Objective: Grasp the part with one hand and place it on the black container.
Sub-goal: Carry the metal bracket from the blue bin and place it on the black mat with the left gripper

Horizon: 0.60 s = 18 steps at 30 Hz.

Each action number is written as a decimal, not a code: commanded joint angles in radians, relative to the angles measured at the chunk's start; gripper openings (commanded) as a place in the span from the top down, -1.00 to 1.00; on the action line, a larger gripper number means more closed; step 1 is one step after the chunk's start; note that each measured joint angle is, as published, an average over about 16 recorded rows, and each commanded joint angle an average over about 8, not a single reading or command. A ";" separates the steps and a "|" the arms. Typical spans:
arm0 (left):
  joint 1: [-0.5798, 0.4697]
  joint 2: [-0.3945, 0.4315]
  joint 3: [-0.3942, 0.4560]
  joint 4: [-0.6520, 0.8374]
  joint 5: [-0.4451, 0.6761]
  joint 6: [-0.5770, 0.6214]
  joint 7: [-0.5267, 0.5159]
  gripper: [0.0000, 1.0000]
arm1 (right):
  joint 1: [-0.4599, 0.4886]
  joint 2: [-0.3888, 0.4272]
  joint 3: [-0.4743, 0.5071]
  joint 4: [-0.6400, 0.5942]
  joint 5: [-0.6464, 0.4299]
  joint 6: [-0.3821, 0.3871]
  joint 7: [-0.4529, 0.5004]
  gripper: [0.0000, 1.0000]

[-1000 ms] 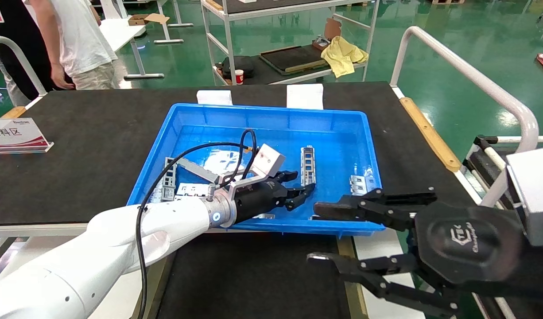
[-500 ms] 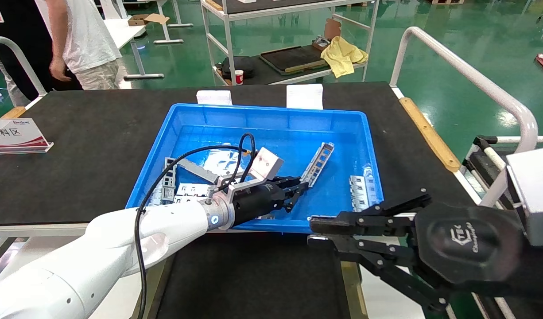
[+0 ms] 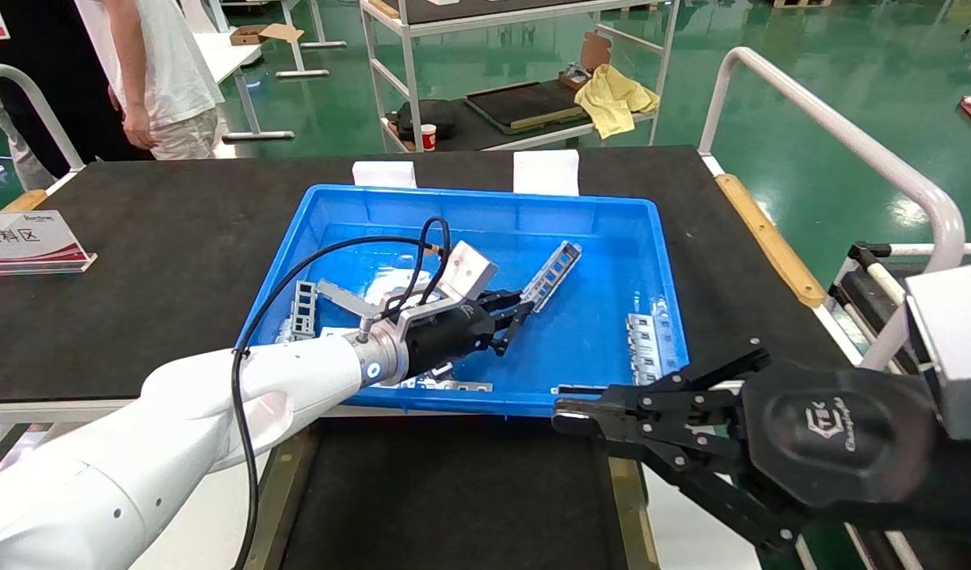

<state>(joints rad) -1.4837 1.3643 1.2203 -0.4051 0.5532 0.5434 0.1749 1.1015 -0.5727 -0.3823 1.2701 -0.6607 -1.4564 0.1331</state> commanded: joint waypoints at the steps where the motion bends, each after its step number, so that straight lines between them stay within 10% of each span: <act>1: -0.008 0.001 0.007 0.002 -0.004 -0.024 0.008 1.00 | 0.000 0.000 0.000 0.000 0.000 0.000 0.000 1.00; 18: -0.068 -0.104 -0.046 0.031 -0.123 0.489 0.077 1.00 | 0.000 0.000 0.000 0.000 0.000 0.000 0.000 1.00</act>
<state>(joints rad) -1.5504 1.2602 1.1780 -0.3700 0.4348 1.0352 0.2508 1.1015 -0.5726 -0.3825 1.2701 -0.6606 -1.4563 0.1330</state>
